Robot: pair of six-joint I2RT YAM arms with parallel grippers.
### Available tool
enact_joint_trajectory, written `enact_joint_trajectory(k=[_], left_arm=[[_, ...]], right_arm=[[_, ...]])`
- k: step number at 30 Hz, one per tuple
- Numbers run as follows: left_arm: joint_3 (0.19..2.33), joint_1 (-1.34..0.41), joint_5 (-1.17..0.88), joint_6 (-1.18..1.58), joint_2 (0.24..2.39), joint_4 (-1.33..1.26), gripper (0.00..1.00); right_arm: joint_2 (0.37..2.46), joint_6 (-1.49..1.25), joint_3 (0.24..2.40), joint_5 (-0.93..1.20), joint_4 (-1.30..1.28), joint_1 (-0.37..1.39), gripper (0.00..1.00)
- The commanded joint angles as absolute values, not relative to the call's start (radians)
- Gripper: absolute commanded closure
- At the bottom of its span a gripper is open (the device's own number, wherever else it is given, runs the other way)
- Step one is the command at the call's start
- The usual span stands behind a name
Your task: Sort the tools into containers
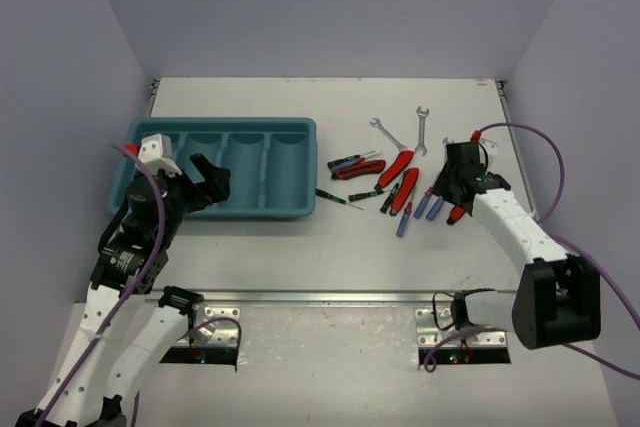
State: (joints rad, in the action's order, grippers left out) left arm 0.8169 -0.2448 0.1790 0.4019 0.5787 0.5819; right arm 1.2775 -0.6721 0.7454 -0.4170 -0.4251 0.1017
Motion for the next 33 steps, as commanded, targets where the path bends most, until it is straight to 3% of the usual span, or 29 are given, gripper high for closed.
enact_joint_trajectory(k=[1, 9, 16, 23, 25, 28, 33], left_arm=[[0.81, -0.261, 0.158, 0.405, 0.591, 0.536, 0.0], [0.811, -0.275, 0.164, 0.407, 0.61, 0.538, 0.0], [0.818, -0.275, 0.189, 0.408, 0.626, 0.544, 0.0], [0.825, -0.275, 0.2, 0.408, 0.642, 0.548, 0.0], [0.827, -0.275, 0.192, 0.406, 0.662, 0.55, 0.0], [0.836, -0.275, 0.18, 0.402, 0.679, 0.552, 0.0], [0.847, -0.275, 0.093, 0.368, 0.683, 0.532, 0.0]], right_arm=[[1.397, -0.705, 0.761, -0.428, -0.322, 0.077, 0.43], [1.558, -0.695, 0.818, -0.365, -0.225, 0.045, 0.46], [1.614, -0.729, 0.775, -0.335, -0.191, 0.044, 0.62], [1.505, -0.723, 0.727, -0.302, -0.193, 0.046, 0.75], [1.459, -0.708, 0.729, -0.302, -0.218, 0.044, 0.9], [1.386, -0.688, 0.722, -0.289, -0.229, 0.044, 1.0], [1.219, -0.618, 0.715, -0.238, -0.256, 0.06, 1.0]])
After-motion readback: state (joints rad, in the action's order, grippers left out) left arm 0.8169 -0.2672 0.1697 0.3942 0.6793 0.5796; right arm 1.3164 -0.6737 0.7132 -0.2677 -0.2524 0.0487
